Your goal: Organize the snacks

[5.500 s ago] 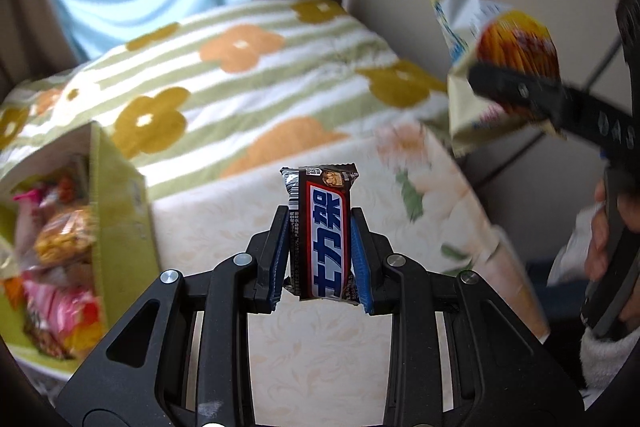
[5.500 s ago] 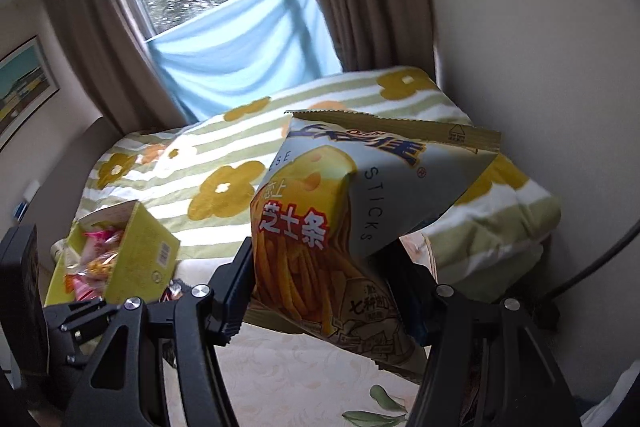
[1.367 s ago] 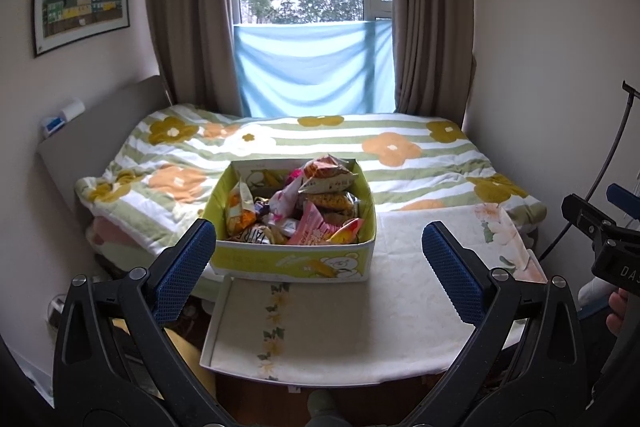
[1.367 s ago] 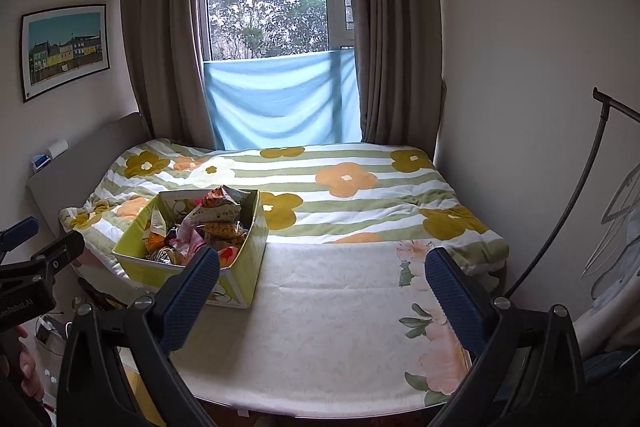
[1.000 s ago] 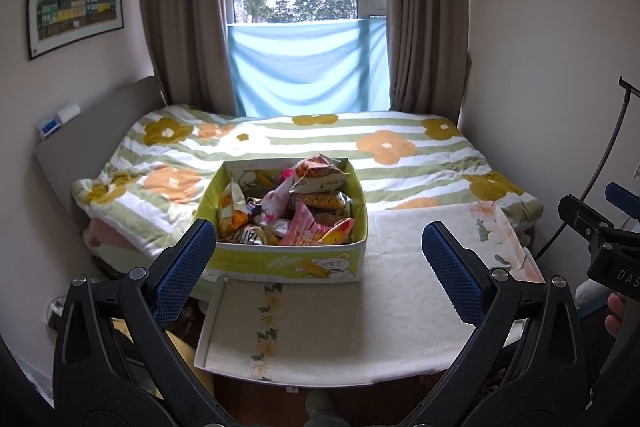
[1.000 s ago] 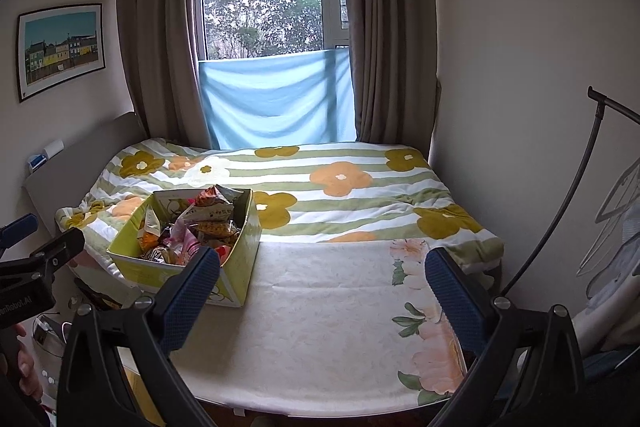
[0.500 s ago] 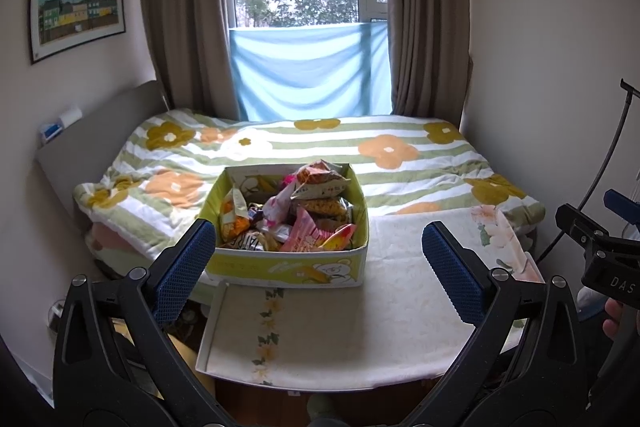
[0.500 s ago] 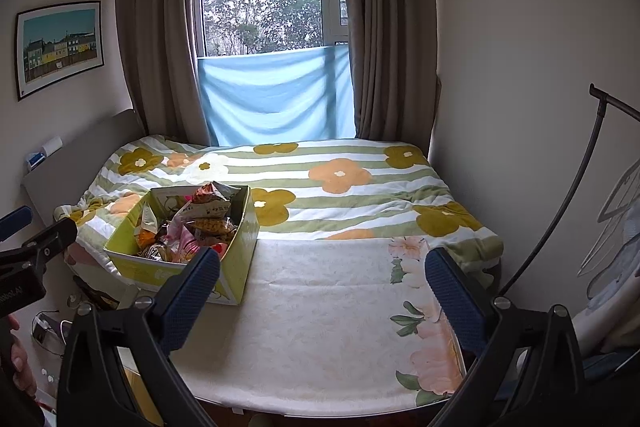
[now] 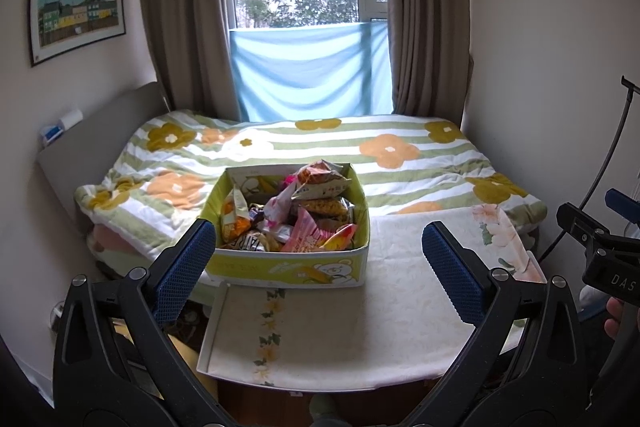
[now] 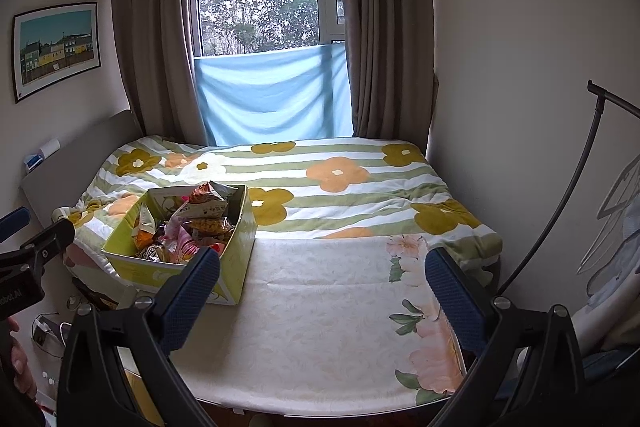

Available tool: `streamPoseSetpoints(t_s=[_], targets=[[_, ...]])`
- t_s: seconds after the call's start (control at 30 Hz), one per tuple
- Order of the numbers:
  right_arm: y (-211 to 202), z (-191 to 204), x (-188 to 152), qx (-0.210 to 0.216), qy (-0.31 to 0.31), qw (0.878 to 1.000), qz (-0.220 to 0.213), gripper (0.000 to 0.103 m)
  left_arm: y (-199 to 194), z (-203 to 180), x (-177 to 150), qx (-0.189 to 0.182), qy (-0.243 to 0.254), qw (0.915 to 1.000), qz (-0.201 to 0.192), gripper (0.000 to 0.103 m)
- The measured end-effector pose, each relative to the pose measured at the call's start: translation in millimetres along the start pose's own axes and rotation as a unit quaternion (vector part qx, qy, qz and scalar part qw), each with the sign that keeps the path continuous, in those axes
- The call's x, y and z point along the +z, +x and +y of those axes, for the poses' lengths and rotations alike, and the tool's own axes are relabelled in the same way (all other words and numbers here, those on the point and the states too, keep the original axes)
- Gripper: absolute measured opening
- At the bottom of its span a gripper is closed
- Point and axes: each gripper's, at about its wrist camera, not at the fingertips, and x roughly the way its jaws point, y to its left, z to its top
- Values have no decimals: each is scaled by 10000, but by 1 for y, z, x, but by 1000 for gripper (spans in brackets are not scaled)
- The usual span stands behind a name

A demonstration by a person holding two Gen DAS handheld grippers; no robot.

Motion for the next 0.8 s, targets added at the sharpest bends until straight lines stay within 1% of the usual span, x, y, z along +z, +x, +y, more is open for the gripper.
streamPoseSetpoints(t_s=[0.13, 0.5, 0.8], targets=[[0, 0, 0, 3, -2, 10000, 1, 102, 2, 1, 0, 64, 11, 10000, 13, 103], [0, 0, 0, -7, 6, 10000, 4, 102, 3, 2, -1, 65, -10, 10000, -27, 103], [1, 1, 0, -2, 10, 10000, 14, 102, 1, -8, -2, 288, 161, 9993, -182, 103]])
